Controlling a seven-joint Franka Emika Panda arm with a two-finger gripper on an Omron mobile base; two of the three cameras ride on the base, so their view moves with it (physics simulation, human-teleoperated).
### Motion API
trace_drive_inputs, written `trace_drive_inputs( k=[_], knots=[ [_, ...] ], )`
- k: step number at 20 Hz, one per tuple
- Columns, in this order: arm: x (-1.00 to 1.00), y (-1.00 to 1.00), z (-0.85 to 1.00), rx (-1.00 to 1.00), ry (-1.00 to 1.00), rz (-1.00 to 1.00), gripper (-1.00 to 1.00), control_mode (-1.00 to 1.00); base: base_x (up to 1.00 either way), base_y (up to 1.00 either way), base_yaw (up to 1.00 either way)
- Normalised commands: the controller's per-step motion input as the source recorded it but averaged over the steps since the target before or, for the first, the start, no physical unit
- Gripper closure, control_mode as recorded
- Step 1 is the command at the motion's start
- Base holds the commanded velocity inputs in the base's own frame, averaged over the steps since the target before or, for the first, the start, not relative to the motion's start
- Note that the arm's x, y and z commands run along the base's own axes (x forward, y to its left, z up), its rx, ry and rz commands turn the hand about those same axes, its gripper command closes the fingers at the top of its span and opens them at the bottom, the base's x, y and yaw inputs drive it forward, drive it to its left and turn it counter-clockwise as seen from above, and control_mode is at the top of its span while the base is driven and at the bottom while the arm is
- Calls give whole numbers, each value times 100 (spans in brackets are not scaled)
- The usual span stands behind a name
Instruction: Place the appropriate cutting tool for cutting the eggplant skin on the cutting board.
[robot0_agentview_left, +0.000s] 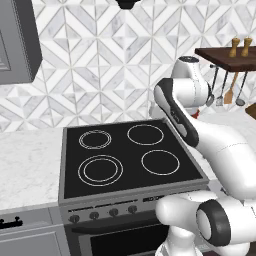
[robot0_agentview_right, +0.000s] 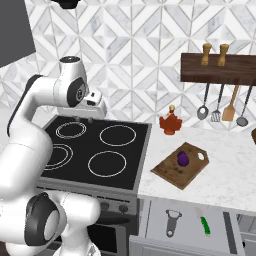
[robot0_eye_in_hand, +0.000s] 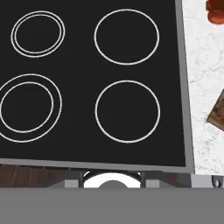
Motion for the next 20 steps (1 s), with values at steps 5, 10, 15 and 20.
trace_drive_inputs(
  k=[5, 10, 15, 20],
  knots=[
    [-4, -34, -3, -4, -1, 1, -100, -100, 0, 0, 0],
    [-52, -98, -43, -2, -3, 1, -100, -100, 0, 0, 0],
    [-92, -100, -27, -1, 2, 0, -100, -100, 0, 0, 0],
    [-100, -100, -24, 0, 1, -3, -100, -100, 0, 0, 0]
  ],
)
